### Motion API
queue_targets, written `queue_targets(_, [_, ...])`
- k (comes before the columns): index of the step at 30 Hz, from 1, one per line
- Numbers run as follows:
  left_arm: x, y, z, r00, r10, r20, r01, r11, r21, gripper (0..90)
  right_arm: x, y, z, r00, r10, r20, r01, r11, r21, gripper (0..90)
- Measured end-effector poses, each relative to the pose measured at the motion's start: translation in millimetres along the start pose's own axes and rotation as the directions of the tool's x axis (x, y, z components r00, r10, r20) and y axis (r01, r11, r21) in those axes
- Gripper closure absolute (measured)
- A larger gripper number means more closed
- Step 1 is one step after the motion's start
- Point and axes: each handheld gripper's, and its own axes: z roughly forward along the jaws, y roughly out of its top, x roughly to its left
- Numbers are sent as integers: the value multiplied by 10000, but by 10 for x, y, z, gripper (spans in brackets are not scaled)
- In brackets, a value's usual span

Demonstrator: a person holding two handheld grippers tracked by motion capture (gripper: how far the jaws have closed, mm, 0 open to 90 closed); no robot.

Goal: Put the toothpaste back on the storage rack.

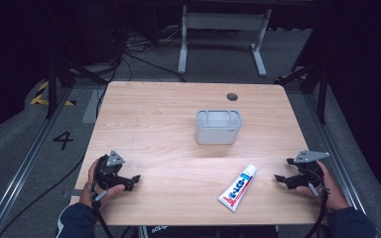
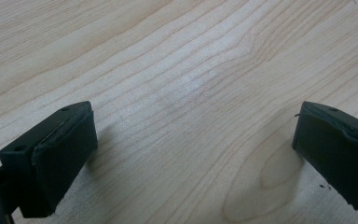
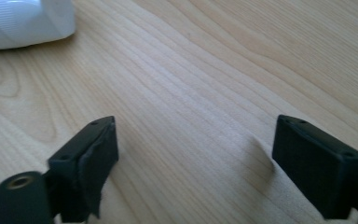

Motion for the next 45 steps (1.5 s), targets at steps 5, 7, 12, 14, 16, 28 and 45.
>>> queue_targets(5, [5, 2, 2, 10000, 62, 28, -62, 10000, -10, 3, 68, 51, -22, 9984, -478, -310, 486, 9985, 256, 178])
queue_targets(7, [4, 1, 2, 10000, 39, 26, -39, 10000, -1, 3, 105, 92, -37, 9967, -722, -382, 732, 9970, 261, 179])
queue_targets(12, [4, 1, 2, 10000, 37, 27, -37, 10000, 3, 3, 191, 191, -84, 9907, -1216, -603, 1223, 9925, 70, 179])
queue_targets(14, [4, 1, 1, 10000, 38, 28, -38, 10000, 4, 2, 230, 235, -96, 9858, -1492, -775, 1503, 9886, 82, 181])
queue_targets(16, [4, 1, 1, 10000, 39, 26, -39, 10000, 3, 3, 275, 288, -106, 9776, -1895, -920, 1914, 9814, 121, 185])
queue_targets(28, [4, 1, 1, 10000, 42, 27, -42, 10000, 6, 3, 491, 595, -121, 9307, -3285, -1609, 3333, 9428, 32, 193])
queue_targets(45, [4, 1, 1, 10000, 42, 27, -42, 10000, 3, 3, 864, 925, 101, 8385, -4830, -2522, 5056, 8622, 298, 205])
